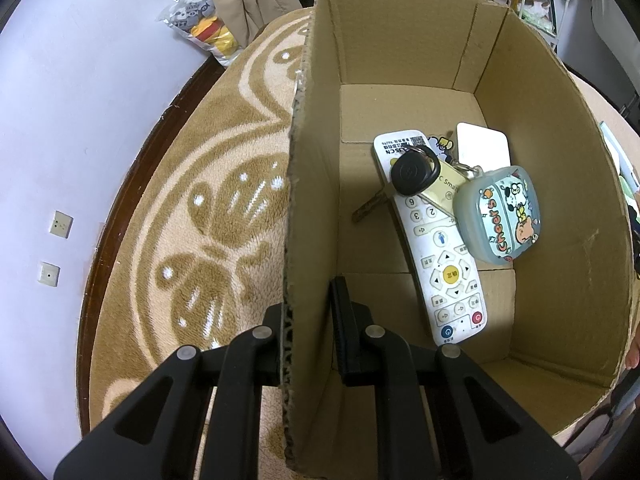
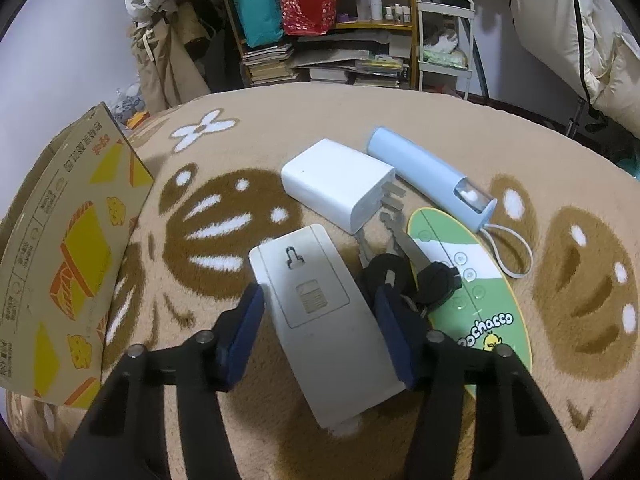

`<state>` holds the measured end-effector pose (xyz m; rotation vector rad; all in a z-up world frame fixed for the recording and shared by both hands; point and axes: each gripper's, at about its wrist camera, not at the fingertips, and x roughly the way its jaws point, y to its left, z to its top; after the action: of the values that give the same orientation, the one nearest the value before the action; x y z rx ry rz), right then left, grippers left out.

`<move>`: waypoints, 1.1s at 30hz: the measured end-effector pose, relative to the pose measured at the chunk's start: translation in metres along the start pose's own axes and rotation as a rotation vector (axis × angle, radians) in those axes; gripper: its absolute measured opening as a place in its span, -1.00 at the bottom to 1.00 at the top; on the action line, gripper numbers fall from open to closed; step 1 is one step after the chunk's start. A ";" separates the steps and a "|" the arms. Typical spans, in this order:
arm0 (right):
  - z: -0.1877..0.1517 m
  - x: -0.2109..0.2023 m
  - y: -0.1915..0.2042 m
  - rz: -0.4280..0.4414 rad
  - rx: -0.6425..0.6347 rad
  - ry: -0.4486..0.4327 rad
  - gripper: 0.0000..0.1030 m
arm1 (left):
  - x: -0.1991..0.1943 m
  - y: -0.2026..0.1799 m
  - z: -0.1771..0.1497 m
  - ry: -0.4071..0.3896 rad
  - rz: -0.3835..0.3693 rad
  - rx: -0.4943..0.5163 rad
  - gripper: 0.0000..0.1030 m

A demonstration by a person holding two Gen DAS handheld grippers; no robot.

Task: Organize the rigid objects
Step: 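Move the right gripper back to the rug items and approach the white device, then grasp the flat white device with the right gripper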

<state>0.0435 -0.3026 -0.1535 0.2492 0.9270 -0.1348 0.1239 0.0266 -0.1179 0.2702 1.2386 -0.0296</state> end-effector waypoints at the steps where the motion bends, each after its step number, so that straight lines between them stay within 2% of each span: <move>1: 0.000 -0.001 0.001 -0.001 -0.001 0.002 0.07 | 0.000 0.000 0.000 -0.002 0.003 0.002 -0.75; 3: -0.001 -0.002 -0.001 0.008 0.005 0.007 -0.01 | -0.001 -0.001 -0.001 -0.005 0.008 0.006 -0.76; 15: 0.001 0.001 0.008 0.054 -0.021 0.015 0.03 | -0.002 -0.006 -0.002 -0.016 0.039 0.032 -0.75; 26: 0.002 0.005 0.006 0.086 0.018 0.023 0.04 | -0.003 -0.010 -0.003 -0.017 0.044 0.036 -0.75; 33: 0.000 0.007 0.018 0.079 -0.026 0.028 0.22 | -0.003 -0.009 -0.003 -0.017 0.044 0.036 -0.75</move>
<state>0.0520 -0.2851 -0.1560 0.2637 0.9446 -0.0469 0.1182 0.0185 -0.1173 0.3276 1.2159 -0.0163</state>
